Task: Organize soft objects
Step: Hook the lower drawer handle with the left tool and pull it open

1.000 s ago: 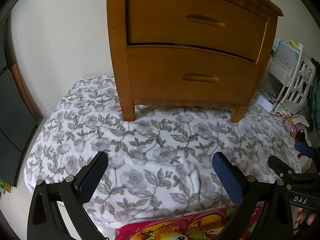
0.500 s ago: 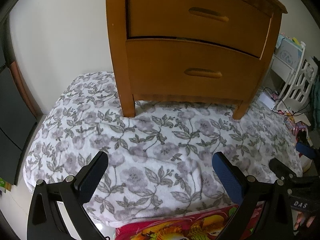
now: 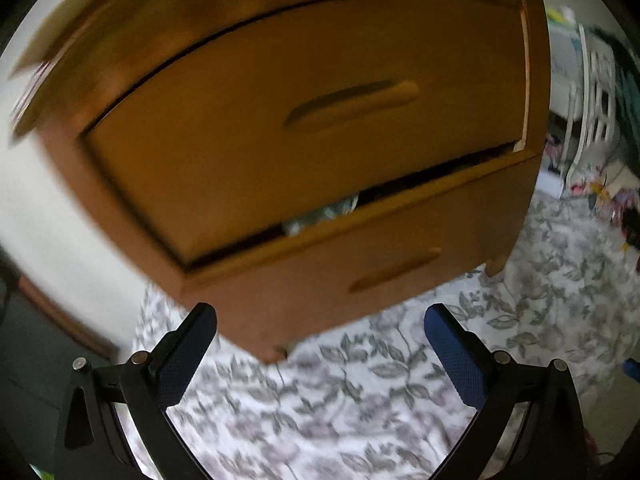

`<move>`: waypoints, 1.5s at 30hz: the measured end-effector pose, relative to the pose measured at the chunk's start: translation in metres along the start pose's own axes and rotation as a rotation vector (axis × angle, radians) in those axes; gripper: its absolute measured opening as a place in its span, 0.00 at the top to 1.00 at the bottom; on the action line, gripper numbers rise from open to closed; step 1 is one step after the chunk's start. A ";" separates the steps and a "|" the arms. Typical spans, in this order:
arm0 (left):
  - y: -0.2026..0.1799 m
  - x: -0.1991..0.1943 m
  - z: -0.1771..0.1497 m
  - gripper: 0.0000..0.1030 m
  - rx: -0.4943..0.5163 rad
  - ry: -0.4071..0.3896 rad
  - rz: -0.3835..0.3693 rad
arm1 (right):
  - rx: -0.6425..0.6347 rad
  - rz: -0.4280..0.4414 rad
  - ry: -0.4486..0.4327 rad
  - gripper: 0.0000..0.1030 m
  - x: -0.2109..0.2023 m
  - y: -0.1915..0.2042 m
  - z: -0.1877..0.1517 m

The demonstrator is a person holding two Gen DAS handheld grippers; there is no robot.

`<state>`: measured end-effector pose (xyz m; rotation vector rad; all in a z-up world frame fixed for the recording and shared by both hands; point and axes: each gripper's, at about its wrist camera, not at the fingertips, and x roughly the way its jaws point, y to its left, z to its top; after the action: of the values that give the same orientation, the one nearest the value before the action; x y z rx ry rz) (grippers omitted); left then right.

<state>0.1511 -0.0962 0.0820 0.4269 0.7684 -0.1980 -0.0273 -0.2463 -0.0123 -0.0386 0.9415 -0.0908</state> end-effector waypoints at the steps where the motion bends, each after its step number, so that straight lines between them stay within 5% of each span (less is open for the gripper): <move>1: -0.004 0.010 0.009 0.00 0.025 0.010 -0.003 | 0.006 -0.001 0.009 0.00 0.003 -0.003 -0.001; 9: -0.024 0.056 0.034 0.02 0.128 0.097 0.015 | 0.055 -0.003 0.065 0.00 0.023 -0.022 -0.006; 16: -0.031 0.078 0.044 0.13 0.184 0.156 0.013 | 0.055 0.014 0.094 0.00 0.038 -0.022 -0.007; 29: -0.051 0.088 0.038 0.14 0.361 0.222 0.019 | 0.061 0.034 0.118 0.00 0.049 -0.023 -0.009; 37: -0.049 0.090 0.041 0.15 0.346 0.262 -0.081 | 0.076 0.035 0.119 0.00 0.048 -0.024 -0.008; 45: -0.054 0.077 0.022 0.15 0.335 0.242 -0.101 | 0.075 0.032 0.114 0.00 0.042 -0.025 -0.010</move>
<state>0.2016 -0.1561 0.0254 0.7393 1.0003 -0.3771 -0.0124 -0.2749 -0.0496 0.0515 1.0517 -0.0996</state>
